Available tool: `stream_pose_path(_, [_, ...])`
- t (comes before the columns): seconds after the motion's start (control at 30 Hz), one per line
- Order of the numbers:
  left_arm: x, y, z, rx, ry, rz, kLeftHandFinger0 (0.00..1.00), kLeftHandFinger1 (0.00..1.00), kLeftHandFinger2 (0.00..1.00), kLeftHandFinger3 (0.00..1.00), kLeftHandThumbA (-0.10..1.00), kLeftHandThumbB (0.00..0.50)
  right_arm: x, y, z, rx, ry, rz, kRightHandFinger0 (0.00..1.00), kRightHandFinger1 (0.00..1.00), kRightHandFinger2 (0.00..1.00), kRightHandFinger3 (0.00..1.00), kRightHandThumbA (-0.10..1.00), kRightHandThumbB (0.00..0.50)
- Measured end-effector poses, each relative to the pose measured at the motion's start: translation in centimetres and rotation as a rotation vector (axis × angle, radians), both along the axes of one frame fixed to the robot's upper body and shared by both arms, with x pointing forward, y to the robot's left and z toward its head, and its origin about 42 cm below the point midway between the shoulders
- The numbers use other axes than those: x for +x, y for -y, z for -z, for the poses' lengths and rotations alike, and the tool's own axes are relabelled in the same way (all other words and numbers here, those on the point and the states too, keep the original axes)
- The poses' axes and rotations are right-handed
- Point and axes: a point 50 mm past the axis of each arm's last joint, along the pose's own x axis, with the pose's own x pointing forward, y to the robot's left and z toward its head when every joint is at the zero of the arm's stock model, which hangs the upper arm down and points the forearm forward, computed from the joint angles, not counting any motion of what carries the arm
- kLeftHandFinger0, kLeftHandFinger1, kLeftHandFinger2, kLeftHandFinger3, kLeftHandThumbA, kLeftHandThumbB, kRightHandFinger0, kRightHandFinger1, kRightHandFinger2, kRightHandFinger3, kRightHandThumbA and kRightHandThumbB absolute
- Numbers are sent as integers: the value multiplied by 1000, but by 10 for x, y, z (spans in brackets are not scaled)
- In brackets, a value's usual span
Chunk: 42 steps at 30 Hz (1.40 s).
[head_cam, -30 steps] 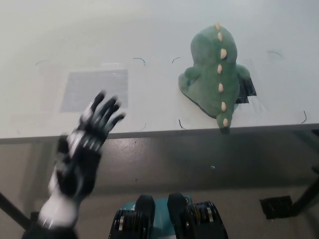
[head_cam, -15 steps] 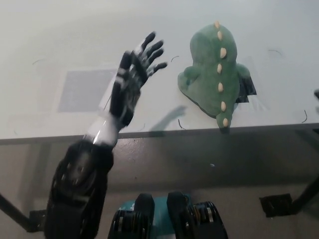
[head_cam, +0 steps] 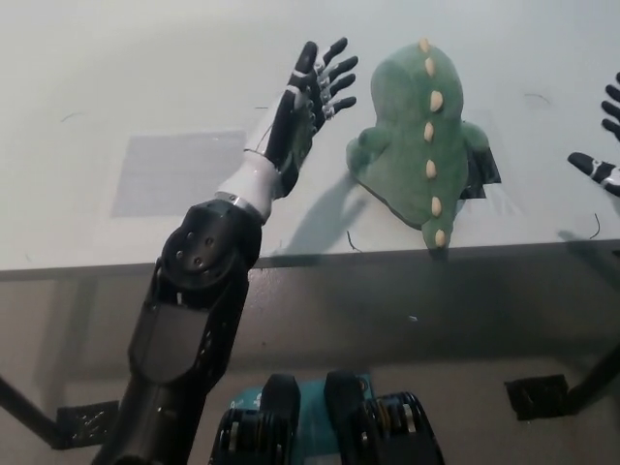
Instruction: Use both hands to pick up a dinasour on the right side and move it to the left side
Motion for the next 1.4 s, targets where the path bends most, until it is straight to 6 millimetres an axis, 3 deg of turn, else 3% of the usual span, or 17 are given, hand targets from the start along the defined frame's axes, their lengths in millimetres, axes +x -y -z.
stream_pose_path(0.1, [13,9,3,22,-31,-6,1000,1000,1000,1000,1000,301,15,-1,2,3,-30,-9,1000,1000,1000,1000,1000,232])
stream_pose_path(0.17, [20,15,3,32,-45,-7,1000,1000,1000,1000,1000,289,24,-3,-1,6,-40,-16,1000,1000,1000,1000,1000,285])
stream_pose_path(0.27, [27,25,-1,43,-49,-3,1000,1000,1000,1000,1000,292,34,-6,-9,6,-38,-28,1000,1000,1000,1000,1000,256])
stream_pose_path(0.37, [36,31,-3,55,-60,-9,1000,1000,1000,1000,1000,322,42,-7,-11,9,-52,-34,1000,1000,1000,1000,1000,296])
stream_pose_path(0.47, [44,33,-2,64,-80,-26,1000,1000,1000,1000,1000,318,44,-8,-9,9,-65,-40,1000,1000,1000,1000,1000,272])
stream_pose_path(0.6, [52,32,4,67,-113,-50,1000,1000,1000,1000,1000,289,44,-8,-8,11,-76,-48,1000,1000,1000,1000,1000,245])
stream_pose_path(0.77, [61,32,15,91,-164,-78,1000,1000,1000,1000,1000,327,46,-6,-1,12,-105,-49,1000,1000,1000,1000,1000,273])
stream_pose_path(0.97, [65,24,27,82,-199,-116,1000,1000,1000,1000,1000,335,47,-3,7,13,-133,-42,1000,1000,1000,1000,1000,283])
stream_pose_path(1.0, [66,22,28,77,-205,-124,1000,1000,1000,1000,1000,374,48,-2,9,15,-140,-38,1000,1000,1000,1000,1000,302])
stream_pose_path(1.03, [66,19,30,75,-211,-132,1000,1000,1000,1000,1000,379,48,-1,10,16,-147,-36,1000,1000,1000,1000,1000,306])
stream_pose_path(1.07, [67,15,34,74,-220,-141,1000,1000,1000,1000,1000,380,48,1,13,16,-158,-31,1000,1000,1000,1000,1000,307])
stream_pose_path(1.1, [68,13,36,75,-225,-144,1000,1000,1000,1000,1000,414,48,2,15,16,-164,-28,1000,1000,1000,1000,1000,273])
stream_pose_path(1.23, [70,2,48,80,-256,-167,1000,1000,1000,1000,1000,391,47,11,23,21,-189,-10,1000,1000,1000,1000,1000,290])
stream_pose_path(1.33, [71,-3,54,79,-273,-182,1000,1000,1000,1000,1000,432,46,14,28,27,-201,-4,1000,1000,1000,1000,1000,286])
stream_pose_path(1.4, [70,-4,59,75,-290,-191,1000,1000,1000,1000,1000,418,46,15,30,29,-204,-2,1000,1000,1000,1000,1000,266])
